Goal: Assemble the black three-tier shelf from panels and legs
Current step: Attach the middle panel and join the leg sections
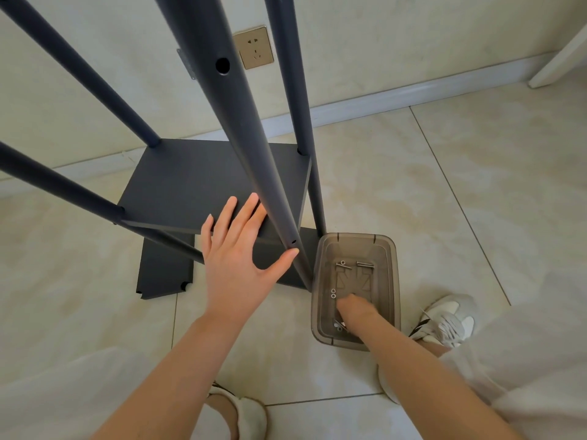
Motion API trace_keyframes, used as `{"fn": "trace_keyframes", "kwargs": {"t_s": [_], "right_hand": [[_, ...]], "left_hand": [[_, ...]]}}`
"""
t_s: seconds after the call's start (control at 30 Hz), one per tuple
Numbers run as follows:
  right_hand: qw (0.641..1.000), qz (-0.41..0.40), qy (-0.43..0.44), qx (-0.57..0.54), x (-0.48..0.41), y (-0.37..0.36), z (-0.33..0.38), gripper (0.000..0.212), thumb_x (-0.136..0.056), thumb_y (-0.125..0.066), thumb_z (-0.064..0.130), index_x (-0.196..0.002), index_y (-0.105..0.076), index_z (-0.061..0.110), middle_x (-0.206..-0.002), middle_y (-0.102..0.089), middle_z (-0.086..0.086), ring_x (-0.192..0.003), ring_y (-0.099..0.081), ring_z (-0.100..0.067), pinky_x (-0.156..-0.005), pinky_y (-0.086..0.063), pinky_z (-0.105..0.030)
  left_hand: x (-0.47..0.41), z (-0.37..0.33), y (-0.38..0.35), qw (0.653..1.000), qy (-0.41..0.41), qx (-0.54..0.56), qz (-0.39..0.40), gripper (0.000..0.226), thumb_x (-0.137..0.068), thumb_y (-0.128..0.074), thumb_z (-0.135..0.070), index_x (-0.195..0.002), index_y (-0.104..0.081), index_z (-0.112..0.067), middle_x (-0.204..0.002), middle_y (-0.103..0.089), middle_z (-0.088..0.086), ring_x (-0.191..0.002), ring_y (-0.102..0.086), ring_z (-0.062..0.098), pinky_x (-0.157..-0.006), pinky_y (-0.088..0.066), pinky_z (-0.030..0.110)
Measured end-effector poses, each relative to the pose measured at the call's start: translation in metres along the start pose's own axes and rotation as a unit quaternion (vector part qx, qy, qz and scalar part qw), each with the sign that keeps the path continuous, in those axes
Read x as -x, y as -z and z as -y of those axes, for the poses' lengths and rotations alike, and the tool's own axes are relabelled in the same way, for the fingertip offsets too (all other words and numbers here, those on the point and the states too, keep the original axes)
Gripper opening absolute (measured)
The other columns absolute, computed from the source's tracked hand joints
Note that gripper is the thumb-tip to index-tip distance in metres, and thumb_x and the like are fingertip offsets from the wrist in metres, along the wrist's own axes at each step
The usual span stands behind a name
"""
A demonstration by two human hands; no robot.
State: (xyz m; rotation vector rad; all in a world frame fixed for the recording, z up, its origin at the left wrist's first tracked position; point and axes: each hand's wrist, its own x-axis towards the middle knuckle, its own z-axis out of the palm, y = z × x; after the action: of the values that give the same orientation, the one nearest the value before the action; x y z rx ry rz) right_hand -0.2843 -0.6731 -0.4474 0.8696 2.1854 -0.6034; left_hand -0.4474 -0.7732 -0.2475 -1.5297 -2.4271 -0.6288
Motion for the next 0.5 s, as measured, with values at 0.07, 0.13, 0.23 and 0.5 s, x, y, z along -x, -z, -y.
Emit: {"fn": "trace_keyframes", "kwargs": {"t_s": [0.07, 0.13, 0.23, 0.5], "right_hand": [[1.000, -0.019, -0.004, -0.019, 0.006, 0.004, 0.000, 0.029, -0.095, -0.056, 0.003, -0.122, -0.061, 0.008, -0.119, -0.064, -0.014, -0.107, -0.064, -0.031, -0.089, -0.054, -0.037], [0.998, -0.041, -0.003, -0.048, 0.014, 0.008, 0.001, 0.025, -0.096, -0.054, 0.005, -0.119, -0.061, 0.009, -0.114, -0.066, -0.013, -0.102, -0.065, -0.029, -0.086, -0.054, -0.035], [0.992, -0.081, -0.001, -0.094, 0.027, 0.014, 0.002, 0.020, -0.097, -0.053, 0.008, -0.115, -0.060, 0.009, -0.108, -0.066, -0.012, -0.095, -0.065, -0.028, -0.078, -0.053, -0.033], [0.733, -0.315, -0.105, -0.593, 0.083, 0.071, 0.021, 0.009, -0.096, -0.058, 0.018, -0.105, -0.061, 0.018, -0.094, -0.064, 0.000, -0.074, -0.059, -0.009, -0.054, -0.039, -0.014]], "left_hand": [[0.001, 0.000, -0.001, 1.000, 0.001, -0.003, 0.002, 0.072, -0.086, -0.055, -0.066, -0.138, -0.059, -0.017, -0.149, -0.053, 0.000, -0.148, -0.036, 0.023, -0.123, -0.018, 0.052], [0.001, 0.001, -0.001, 1.000, 0.004, -0.005, 0.001, 0.072, -0.086, -0.055, -0.066, -0.138, -0.060, -0.017, -0.149, -0.053, -0.001, -0.148, -0.035, 0.023, -0.124, -0.018, 0.051], [0.001, 0.000, -0.002, 1.000, 0.001, -0.002, -0.004, 0.072, -0.086, -0.055, -0.066, -0.137, -0.060, -0.017, -0.149, -0.053, -0.001, -0.148, -0.035, 0.022, -0.124, -0.018, 0.050], [0.001, -0.001, 0.000, 1.000, -0.003, -0.001, -0.018, 0.072, -0.086, -0.056, -0.067, -0.139, -0.059, -0.019, -0.151, -0.052, -0.002, -0.147, -0.037, 0.024, -0.122, -0.021, 0.051]]}}
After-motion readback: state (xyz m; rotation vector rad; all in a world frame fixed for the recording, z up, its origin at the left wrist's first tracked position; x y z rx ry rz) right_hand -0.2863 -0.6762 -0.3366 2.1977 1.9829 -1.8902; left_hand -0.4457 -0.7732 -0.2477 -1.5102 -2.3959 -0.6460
